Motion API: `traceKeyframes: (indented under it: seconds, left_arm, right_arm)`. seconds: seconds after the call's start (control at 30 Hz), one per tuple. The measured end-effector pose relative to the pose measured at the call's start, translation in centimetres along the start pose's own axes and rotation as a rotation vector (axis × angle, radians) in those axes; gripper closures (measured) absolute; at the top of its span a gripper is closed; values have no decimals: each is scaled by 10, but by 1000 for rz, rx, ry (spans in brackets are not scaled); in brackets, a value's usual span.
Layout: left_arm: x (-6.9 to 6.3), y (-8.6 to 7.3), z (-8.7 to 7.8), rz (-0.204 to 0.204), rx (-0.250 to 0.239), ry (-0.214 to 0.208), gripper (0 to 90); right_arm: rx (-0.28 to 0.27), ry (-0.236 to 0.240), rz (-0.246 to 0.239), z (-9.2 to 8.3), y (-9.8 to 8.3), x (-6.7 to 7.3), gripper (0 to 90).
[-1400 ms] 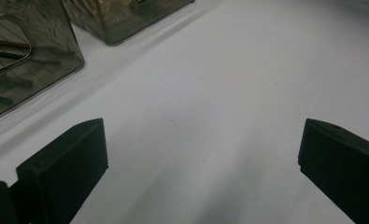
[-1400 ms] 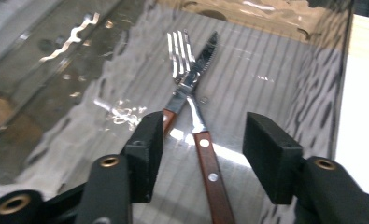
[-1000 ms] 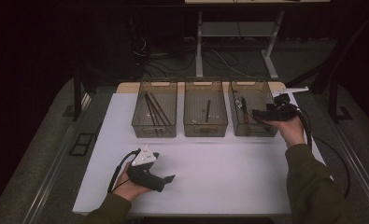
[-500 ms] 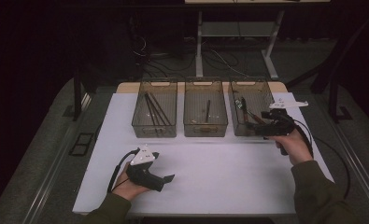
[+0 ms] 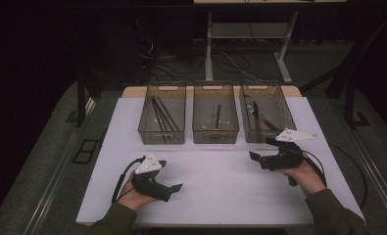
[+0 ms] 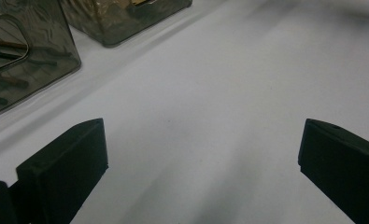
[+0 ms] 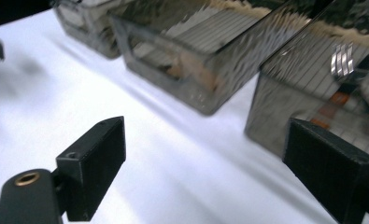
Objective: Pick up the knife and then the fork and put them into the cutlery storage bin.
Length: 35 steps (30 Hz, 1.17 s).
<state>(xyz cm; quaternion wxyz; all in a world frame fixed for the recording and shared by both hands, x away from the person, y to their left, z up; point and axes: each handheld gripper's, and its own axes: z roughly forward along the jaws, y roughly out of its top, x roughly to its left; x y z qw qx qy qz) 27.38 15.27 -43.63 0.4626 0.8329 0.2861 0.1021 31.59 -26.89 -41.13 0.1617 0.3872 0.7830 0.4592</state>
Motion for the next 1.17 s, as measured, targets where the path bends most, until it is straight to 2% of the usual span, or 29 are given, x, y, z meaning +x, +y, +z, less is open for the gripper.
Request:
traceKeyframes:
  seconds: [0.33, 0.6, 0.77, 0.83, 1.17]
  left_arm:
    - [1, 0, -1, -8, -8, -5, 1]
    - [0, 0, -1, -9, -7, -5, 1]
    - [-1, 1, 0, -5, -5, -8, 1]
    - [-1, 1, 0, -1, -3, -9, 1]
    - [-1, 1, 0, 1, 0, -9, 4]
  right_arm:
    - [30, 22, -5, -9, -32, 12, 133]
    - [21, 55, 0, -23, -48, 18, 133]
    - [26, 51, 0, -28, -55, 19, 133]
    - [39, 52, -16, -28, -57, 20, 133]
    - [60, 60, -33, -26, -57, 21, 133]
